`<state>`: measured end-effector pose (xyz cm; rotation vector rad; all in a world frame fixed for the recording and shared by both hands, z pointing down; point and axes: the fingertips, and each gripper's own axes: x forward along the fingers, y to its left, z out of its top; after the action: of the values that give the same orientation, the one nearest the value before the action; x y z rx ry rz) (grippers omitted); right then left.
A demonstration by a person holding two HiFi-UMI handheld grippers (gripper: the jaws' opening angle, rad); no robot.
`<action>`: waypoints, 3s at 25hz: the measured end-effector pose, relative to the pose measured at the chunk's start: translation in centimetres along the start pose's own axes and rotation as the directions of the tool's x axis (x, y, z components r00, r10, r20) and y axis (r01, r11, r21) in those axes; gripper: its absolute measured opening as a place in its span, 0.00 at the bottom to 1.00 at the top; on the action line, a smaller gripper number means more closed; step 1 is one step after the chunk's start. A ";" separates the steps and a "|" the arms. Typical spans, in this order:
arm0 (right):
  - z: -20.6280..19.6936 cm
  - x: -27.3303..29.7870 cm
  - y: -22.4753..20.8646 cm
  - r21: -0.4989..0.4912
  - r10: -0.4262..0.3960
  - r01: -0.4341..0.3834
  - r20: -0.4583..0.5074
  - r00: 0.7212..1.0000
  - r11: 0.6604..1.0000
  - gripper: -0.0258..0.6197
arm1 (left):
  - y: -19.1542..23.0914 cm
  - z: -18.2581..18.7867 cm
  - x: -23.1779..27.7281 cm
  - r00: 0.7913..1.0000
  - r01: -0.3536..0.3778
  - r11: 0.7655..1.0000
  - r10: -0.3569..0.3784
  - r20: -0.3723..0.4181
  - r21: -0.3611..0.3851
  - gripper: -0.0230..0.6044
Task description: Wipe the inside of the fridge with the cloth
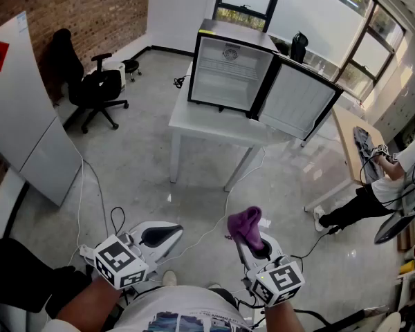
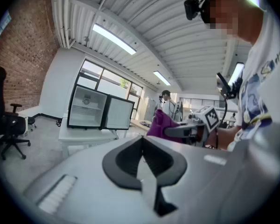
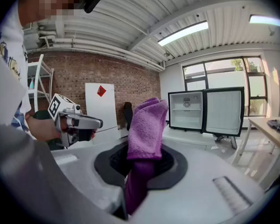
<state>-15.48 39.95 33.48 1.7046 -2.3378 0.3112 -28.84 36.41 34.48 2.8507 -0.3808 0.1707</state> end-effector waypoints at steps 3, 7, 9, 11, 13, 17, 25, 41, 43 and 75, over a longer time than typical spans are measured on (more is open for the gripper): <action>0.3 1.4 1.0 -0.017 0.003 -0.003 0.012 1.000 1.000 0.13 | 0.8 0.9 -0.6 1.000 0.020 0.999 -0.020 0.004 0.029 0.05; 0.9 2.3 1.1 -0.014 0.001 -0.001 0.018 1.000 1.000 0.13 | 1.4 1.5 -0.9 1.000 0.022 0.999 -0.022 0.016 0.036 0.05; 0.8 2.3 1.2 -0.003 -0.006 0.006 0.017 1.000 1.000 0.13 | 1.3 1.4 -1.2 1.000 0.026 0.999 -0.027 0.016 0.031 0.05; 0.7 2.3 1.1 -0.002 -0.017 0.017 0.017 1.000 1.000 0.13 | 1.5 1.3 -1.5 1.000 0.024 0.999 -0.025 0.019 0.031 0.05; 0.7 2.3 0.7 -0.003 -0.031 0.031 0.019 0.999 1.000 0.13 | 1.9 1.4 -1.6 1.000 0.016 0.999 -0.016 0.012 0.043 0.05; 0.9 1.9 -0.2 -0.004 -0.067 0.067 0.014 0.998 0.998 0.13 | 2.7 1.7 -1.8 1.000 -0.003 0.999 0.002 0.018 0.035 0.05; -0.5 2.5 -4.6 0.036 -0.111 0.112 -0.023 0.994 0.993 0.13 | 4.6 1.4 1.2 0.999 -0.040 0.999 0.041 -0.013 0.034 0.05; 2.8 10.1 -15.9 0.024 0.032 -0.033 0.038 0.999 0.999 0.13 | 8.9 6.2 12.0 0.990 -0.134 0.990 0.135 -0.029 0.039 0.05; 2.8 10.9 -16.7 0.026 0.042 -0.043 0.034 0.999 0.999 0.13 | 9.7 6.5 12.7 0.990 -0.133 0.990 0.135 -0.039 0.044 0.05; 17.9 44.9 -24.1 -0.221 0.194 -0.182 0.033 0.981 0.958 0.13 | 36.2 15.4 18.3 0.992 -0.122 0.992 0.122 -0.014 0.035 0.05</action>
<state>-6.89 -13.35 31.18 1.4113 -2.4740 0.0375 -19.91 -5.88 31.12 2.8587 -0.5545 0.2257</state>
